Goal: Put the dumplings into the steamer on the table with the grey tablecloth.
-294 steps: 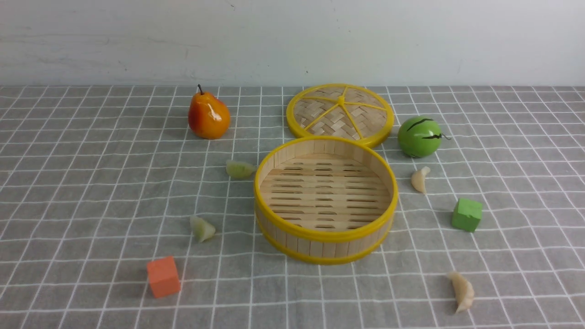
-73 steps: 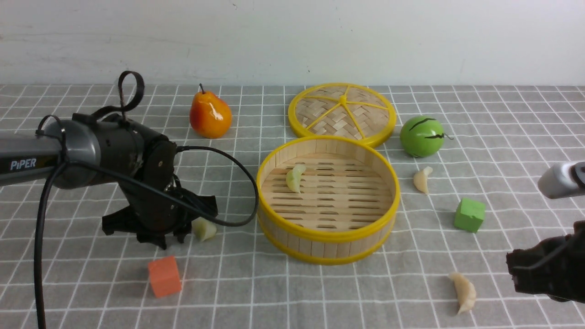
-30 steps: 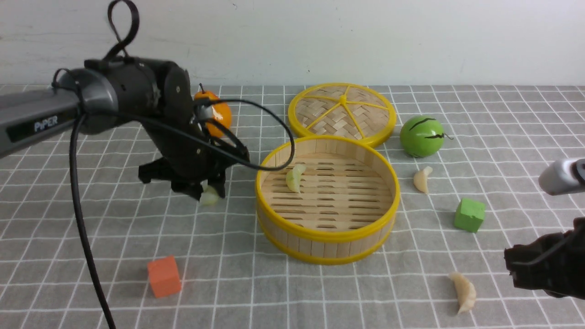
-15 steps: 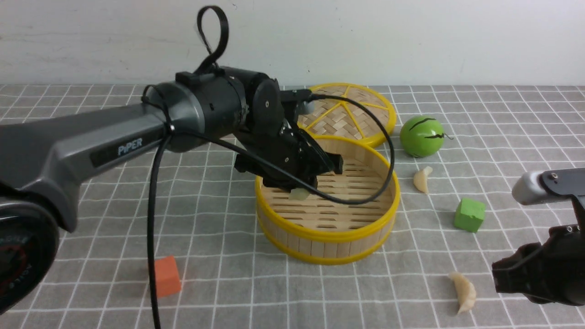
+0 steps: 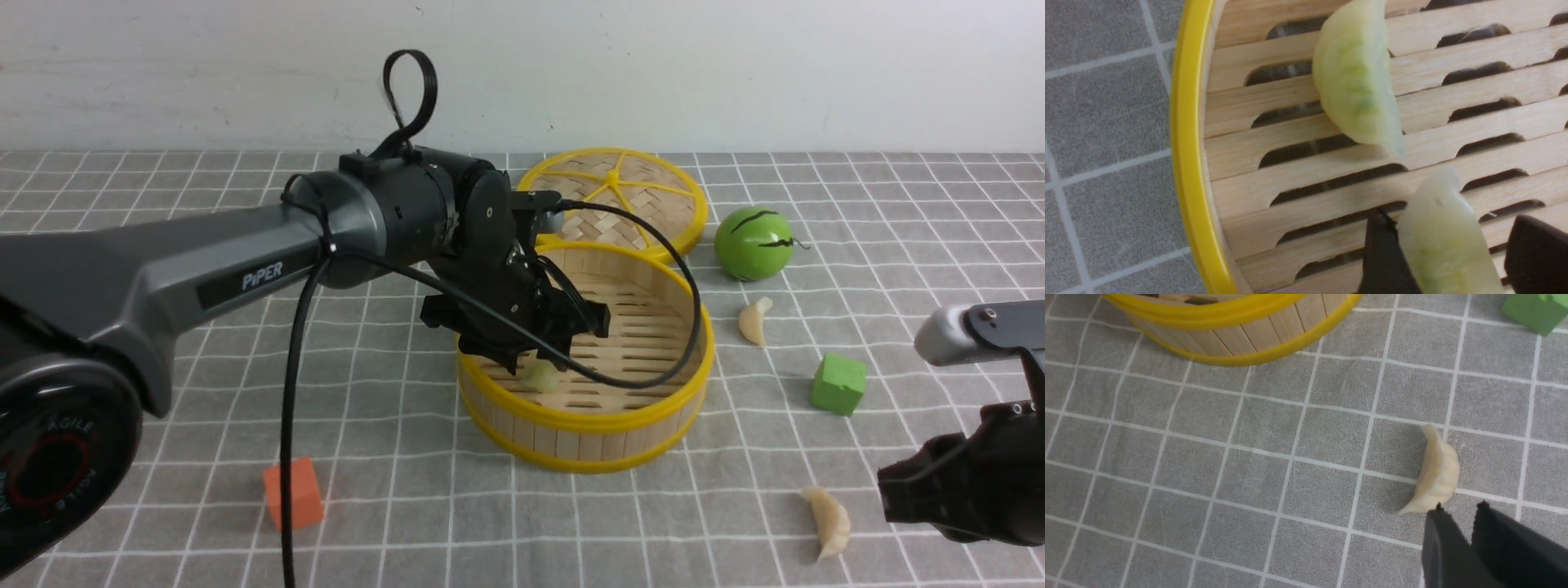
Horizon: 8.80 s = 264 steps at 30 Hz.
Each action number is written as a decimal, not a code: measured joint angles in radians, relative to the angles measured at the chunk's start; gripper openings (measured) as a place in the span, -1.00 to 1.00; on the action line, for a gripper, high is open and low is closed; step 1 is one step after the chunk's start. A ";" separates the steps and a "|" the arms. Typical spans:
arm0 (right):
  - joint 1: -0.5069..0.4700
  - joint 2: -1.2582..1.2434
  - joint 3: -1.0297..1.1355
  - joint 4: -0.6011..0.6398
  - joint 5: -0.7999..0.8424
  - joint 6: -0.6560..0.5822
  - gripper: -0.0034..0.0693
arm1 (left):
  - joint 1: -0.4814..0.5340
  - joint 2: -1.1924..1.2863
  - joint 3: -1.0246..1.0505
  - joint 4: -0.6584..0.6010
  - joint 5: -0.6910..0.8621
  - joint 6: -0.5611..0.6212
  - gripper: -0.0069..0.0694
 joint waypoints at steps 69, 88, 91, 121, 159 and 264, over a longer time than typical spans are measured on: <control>0.201 0.926 -0.776 0.008 -0.294 -0.064 -0.43 | 0.000 -1.813 1.403 0.953 0.024 -0.492 -0.86; 0.151 0.602 -0.775 -0.115 0.031 -0.052 0.44 | 0.000 -1.813 1.406 0.925 -0.083 -0.620 -0.86; 0.090 0.518 -0.764 -0.193 0.219 0.038 0.35 | 0.000 -1.813 1.406 0.914 -0.088 -0.658 -0.86; 0.030 0.447 -0.314 -0.045 -0.003 0.117 -0.39 | 0.000 -1.813 1.406 0.927 -0.089 -0.672 -0.86; 0.146 -0.058 -0.517 -0.030 0.012 -0.150 -0.44 | 0.000 -1.813 1.407 0.979 -0.203 -0.672 -0.82; -0.393 -1.127 0.644 -0.235 -0.100 0.133 -0.76 | 0.499 -2.128 1.734 -0.167 -0.454 0.431 -0.86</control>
